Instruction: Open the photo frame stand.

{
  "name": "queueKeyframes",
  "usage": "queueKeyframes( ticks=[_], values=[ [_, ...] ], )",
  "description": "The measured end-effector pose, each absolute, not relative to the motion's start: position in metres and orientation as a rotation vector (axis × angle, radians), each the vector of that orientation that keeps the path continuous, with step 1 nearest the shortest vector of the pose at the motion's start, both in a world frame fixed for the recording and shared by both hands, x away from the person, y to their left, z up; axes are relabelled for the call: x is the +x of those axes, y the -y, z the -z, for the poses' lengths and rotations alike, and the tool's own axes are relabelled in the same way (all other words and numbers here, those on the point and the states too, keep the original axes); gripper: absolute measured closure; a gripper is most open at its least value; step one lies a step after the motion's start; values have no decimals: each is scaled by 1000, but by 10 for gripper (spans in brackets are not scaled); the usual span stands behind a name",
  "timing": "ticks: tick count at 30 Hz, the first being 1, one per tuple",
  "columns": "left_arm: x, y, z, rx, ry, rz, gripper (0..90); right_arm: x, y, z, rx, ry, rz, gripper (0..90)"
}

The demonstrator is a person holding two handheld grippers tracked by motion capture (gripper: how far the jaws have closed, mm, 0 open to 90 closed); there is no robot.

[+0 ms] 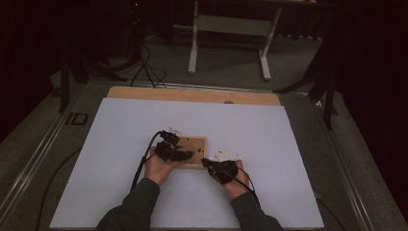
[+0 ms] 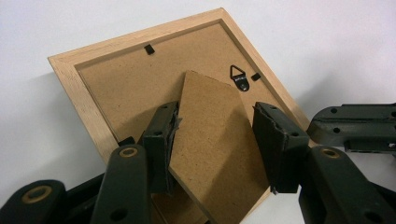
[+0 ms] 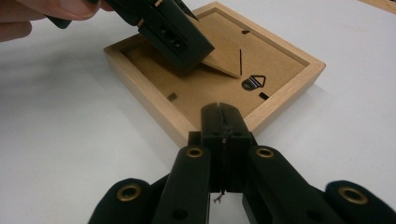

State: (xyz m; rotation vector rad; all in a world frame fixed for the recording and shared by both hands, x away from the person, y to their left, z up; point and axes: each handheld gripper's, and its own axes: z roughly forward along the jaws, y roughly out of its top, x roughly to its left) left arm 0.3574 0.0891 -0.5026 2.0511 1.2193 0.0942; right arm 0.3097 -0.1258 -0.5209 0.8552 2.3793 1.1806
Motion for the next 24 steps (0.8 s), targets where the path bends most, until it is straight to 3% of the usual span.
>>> queueKeyframes(
  ticks=[14, 24],
  values=[
    [354, -85, 501, 2075, -1201, -162, 526, 310, 126, 521, 865, -2381, -1185, 892],
    [346, -82, 498, 2084, -1148, -240, 526, 312, 126, 519, 870, -2391, -1175, 788]
  ],
)
